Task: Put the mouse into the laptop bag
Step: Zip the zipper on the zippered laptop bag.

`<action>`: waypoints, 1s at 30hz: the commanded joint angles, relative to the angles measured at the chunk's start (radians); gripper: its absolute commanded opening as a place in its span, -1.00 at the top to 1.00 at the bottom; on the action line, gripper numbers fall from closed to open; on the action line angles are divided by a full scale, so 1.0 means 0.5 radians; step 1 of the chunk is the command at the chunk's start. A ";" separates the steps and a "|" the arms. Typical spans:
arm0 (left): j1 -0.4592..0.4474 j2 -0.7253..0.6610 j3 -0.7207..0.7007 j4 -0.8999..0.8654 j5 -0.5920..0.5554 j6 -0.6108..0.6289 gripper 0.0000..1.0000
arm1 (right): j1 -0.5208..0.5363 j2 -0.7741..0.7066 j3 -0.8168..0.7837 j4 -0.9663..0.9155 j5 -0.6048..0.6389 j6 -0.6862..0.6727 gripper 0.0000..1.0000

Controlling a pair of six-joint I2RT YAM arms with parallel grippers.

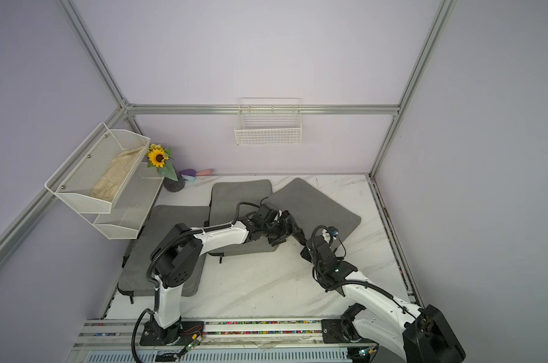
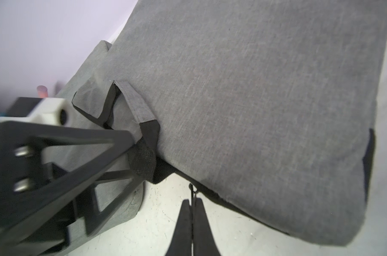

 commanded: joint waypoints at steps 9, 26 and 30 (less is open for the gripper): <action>0.034 0.500 0.702 -0.236 -0.028 0.049 0.60 | 0.037 -0.078 -0.039 0.018 -0.070 0.094 1.00; 0.171 0.394 1.002 -0.595 -0.086 0.232 1.00 | 0.167 0.129 0.020 -0.301 0.257 0.234 1.00; 0.232 0.433 1.121 -0.662 -0.103 0.332 1.00 | 0.209 0.151 0.049 -0.369 0.318 0.270 1.00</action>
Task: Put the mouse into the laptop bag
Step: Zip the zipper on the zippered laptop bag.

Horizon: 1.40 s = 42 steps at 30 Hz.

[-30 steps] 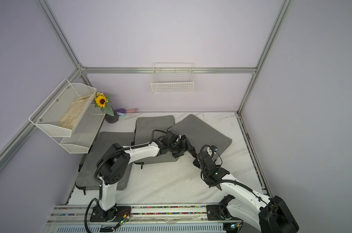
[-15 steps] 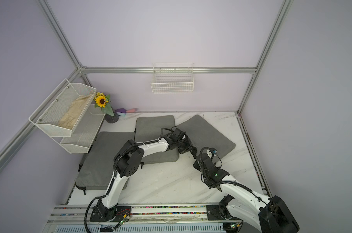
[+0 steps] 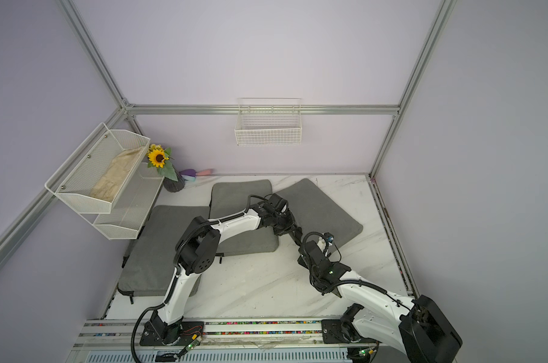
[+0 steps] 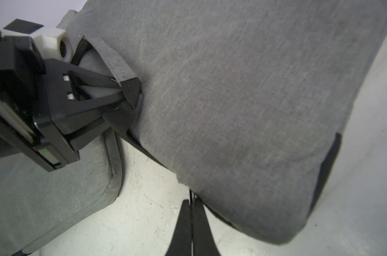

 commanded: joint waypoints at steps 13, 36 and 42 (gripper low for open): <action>0.241 0.135 0.698 -0.277 -0.031 0.539 1.00 | 0.346 0.020 0.040 -0.293 0.256 0.229 1.00; 0.108 -0.373 -0.397 0.310 0.075 0.438 -0.61 | 0.527 0.478 0.259 0.218 0.283 0.136 1.00; -0.054 -0.547 -0.718 0.516 -0.001 0.294 -0.73 | 0.510 0.338 0.177 0.308 0.241 0.059 1.00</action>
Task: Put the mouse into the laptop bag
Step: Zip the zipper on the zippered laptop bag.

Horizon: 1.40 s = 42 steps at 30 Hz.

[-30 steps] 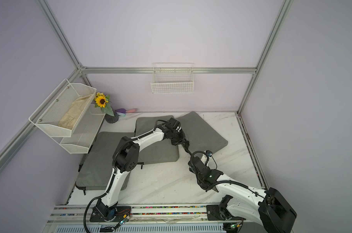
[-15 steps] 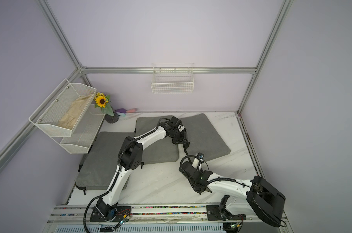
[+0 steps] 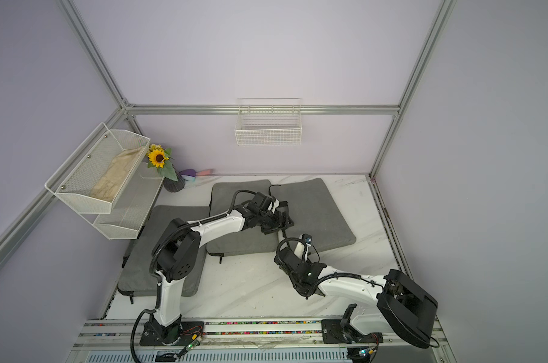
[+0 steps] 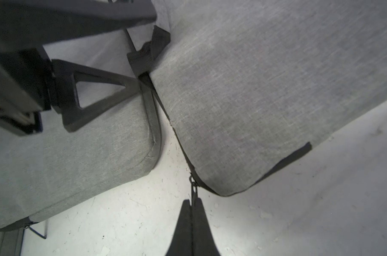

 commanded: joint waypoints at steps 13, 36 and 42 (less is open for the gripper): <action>-0.090 -0.119 -0.425 0.353 -0.186 -0.305 -0.85 | -0.003 -0.025 -0.027 0.040 -0.053 0.013 0.98; 0.216 -0.786 -0.542 0.048 -0.393 -0.136 -0.97 | -0.001 0.824 0.222 -0.040 0.091 0.157 0.08; 0.231 -0.824 -0.604 0.097 -0.317 -0.149 -0.97 | -0.003 0.834 0.208 -0.038 0.094 0.184 0.37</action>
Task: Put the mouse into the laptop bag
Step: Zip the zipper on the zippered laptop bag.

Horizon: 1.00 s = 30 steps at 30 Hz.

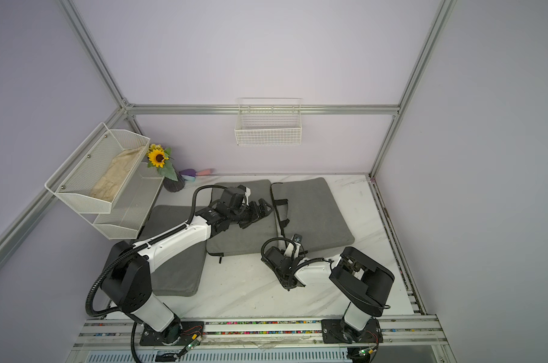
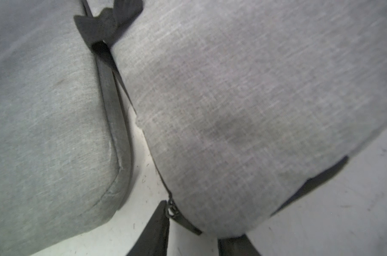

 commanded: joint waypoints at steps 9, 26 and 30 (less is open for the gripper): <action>0.007 0.025 -0.130 0.109 0.069 0.003 -0.92 | -0.002 -0.027 -0.075 -0.090 -0.168 0.002 1.00; -0.432 0.753 0.071 0.524 0.246 -0.230 -0.77 | -0.018 -0.725 -0.232 0.146 -0.494 -0.394 1.00; -0.423 0.816 0.125 0.483 0.192 -0.245 0.22 | -0.018 -0.799 -0.281 0.141 -0.518 -0.372 1.00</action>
